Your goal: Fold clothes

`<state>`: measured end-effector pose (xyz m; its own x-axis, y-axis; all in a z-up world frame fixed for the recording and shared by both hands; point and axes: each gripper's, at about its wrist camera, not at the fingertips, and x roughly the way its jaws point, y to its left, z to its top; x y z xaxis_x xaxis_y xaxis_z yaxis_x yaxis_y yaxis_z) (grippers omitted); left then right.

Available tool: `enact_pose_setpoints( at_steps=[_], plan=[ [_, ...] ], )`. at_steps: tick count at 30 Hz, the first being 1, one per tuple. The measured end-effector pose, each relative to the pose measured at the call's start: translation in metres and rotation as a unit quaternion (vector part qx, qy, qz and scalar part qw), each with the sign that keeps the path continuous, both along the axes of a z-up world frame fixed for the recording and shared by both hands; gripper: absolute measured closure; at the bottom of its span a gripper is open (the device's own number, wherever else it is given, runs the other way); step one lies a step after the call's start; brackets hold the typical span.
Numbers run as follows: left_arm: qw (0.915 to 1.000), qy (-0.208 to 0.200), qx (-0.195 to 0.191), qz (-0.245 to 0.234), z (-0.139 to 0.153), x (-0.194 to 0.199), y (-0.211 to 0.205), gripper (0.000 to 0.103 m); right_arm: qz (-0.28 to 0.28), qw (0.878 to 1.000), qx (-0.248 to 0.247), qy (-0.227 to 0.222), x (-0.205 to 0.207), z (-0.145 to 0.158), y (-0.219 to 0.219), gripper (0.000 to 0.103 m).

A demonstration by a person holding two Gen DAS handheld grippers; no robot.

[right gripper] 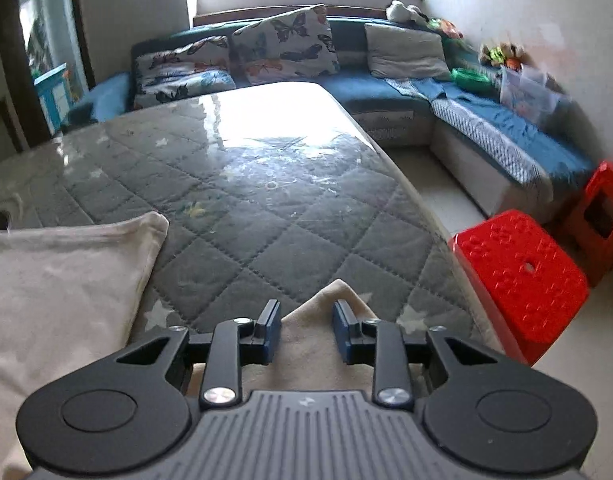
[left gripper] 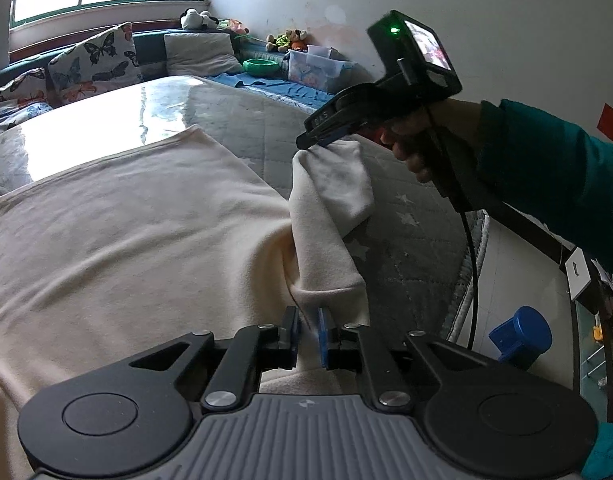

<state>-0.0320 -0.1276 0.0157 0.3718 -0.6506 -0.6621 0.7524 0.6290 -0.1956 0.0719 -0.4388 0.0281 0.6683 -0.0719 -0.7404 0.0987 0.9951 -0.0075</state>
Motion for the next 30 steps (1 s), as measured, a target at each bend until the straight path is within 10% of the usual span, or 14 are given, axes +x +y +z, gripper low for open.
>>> enact_pose_setpoints(
  at_steps=[4,19,25,30],
  plan=[
    [1.0,0.001,-0.002,0.003,0.0,-0.002,0.001,0.09,0.005,1.0,0.002,-0.004,0.006,0.003,0.002,0.101],
    [1.0,-0.004,-0.006,-0.004,0.0,-0.007,-0.003,0.075,0.025,0.982,0.052,-0.179,-0.069,0.089,-0.031,0.102],
    [0.9996,-0.009,-0.01,-0.026,0.0,-0.014,-0.011,0.069,-0.084,0.992,-0.013,-0.094,-0.108,0.054,-0.093,0.102],
    [0.9991,-0.007,-0.009,-0.04,-0.001,-0.018,-0.017,0.065,-0.061,0.996,-0.005,-0.071,-0.13,0.046,-0.091,0.097]
  ],
)
